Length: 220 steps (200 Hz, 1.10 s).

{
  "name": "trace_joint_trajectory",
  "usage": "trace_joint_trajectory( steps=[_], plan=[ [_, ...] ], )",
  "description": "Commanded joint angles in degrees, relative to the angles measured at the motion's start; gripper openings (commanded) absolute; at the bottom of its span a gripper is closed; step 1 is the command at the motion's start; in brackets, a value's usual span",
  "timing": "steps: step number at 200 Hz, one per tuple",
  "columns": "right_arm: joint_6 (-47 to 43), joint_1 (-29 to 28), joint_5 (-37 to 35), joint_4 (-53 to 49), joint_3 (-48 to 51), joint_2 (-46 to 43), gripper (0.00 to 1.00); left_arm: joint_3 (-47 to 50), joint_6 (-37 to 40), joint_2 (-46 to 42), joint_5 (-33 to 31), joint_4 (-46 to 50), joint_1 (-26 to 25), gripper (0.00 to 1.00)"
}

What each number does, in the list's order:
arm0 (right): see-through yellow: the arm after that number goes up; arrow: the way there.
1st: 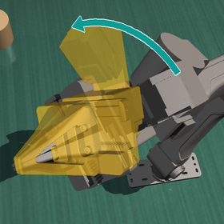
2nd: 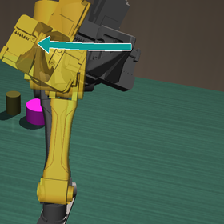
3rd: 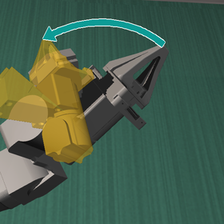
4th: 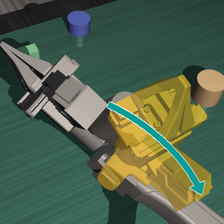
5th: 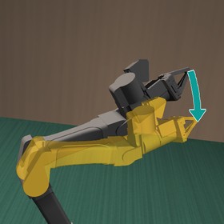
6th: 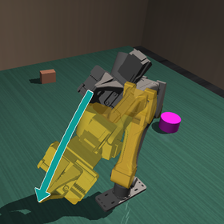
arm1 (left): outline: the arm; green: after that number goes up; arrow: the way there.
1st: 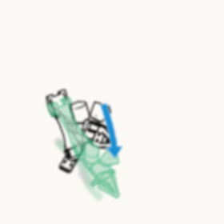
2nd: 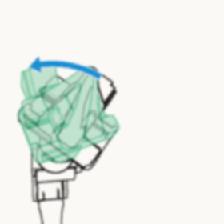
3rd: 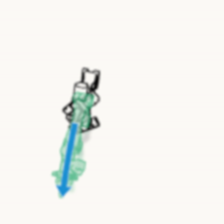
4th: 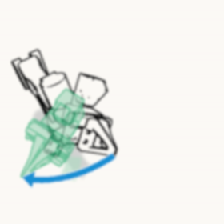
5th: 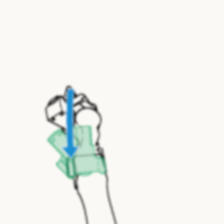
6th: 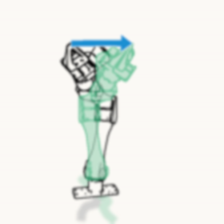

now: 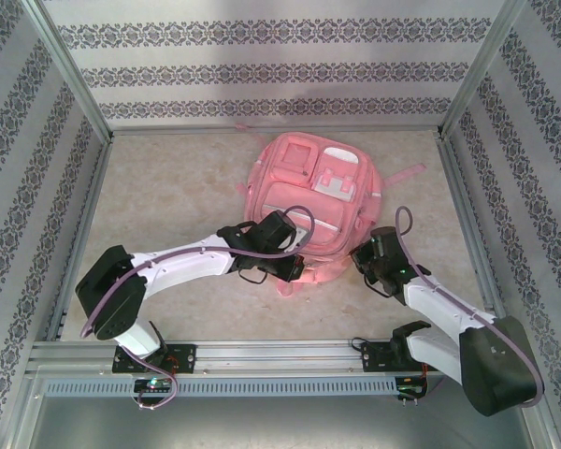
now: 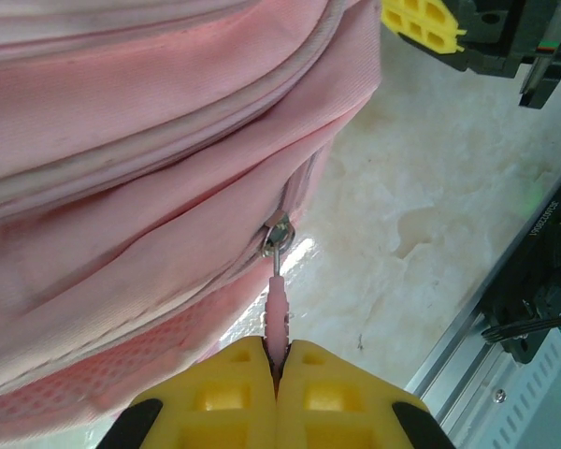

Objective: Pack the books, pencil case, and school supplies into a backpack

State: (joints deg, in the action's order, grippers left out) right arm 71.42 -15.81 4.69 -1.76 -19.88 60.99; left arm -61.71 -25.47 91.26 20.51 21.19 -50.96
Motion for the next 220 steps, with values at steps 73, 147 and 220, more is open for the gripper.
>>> trace_joint_trajectory(
  steps=[73, 147, 220],
  plan=[
    [-10.95, 0.4, -13.52, -19.51, -8.86, -4.92, 0.31, 1.0, 0.91, -2.2, 2.27, 1.13, 1.3, 0.0],
    [-15.76, 9.05, -17.57, -21.64, -23.87, 11.84, 0.43, 2.19, 0.78, -2.75, 3.56, -0.4, 1.3, 0.0],
    [-22.82, 13.49, 5.68, -13.29, -42.86, 41.44, 0.42, 3.59, 1.3, -3.72, 3.79, -1.44, 1.3, 0.0]
  ],
)
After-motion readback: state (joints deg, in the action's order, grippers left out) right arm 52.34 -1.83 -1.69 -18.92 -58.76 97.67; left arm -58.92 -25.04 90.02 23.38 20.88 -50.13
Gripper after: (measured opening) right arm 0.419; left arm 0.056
